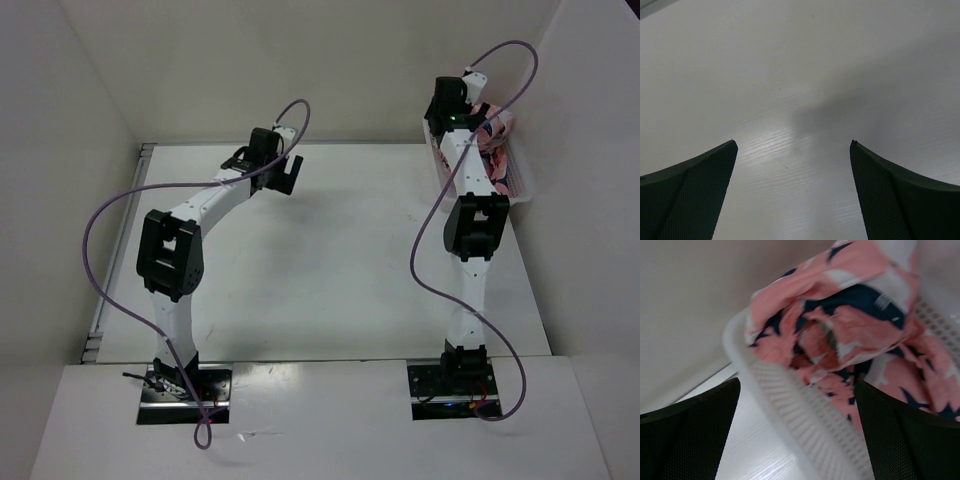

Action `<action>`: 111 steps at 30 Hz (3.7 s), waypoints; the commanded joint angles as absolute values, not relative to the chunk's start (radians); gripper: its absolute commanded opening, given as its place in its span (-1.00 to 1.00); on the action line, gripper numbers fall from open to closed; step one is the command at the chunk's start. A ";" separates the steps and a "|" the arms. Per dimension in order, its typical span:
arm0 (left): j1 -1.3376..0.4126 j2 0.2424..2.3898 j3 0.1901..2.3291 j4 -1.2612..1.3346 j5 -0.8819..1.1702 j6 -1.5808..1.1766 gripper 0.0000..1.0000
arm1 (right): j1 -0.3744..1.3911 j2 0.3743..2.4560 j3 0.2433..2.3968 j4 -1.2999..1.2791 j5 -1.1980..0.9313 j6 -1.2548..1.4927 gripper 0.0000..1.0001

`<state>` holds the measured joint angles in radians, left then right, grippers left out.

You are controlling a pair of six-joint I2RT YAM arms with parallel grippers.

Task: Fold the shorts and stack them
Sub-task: Grab the shorts from the pile, then move the shorts to the center of the board

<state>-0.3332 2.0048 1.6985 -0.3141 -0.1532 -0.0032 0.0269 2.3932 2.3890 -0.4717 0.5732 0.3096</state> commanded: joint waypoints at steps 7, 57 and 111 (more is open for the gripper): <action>-0.339 1.945 1.700 -0.293 -0.227 0.000 1.00 | -0.063 2.509 2.440 -0.336 0.726 0.230 1.00; -0.348 1.833 1.871 -0.360 -0.052 0.000 1.00 | 0.092 1.747 1.911 -0.189 0.520 0.114 -1.00; -0.489 1.799 1.353 -0.482 0.092 0.000 1.00 | 0.293 1.832 1.375 -0.350 0.074 -0.246 0.98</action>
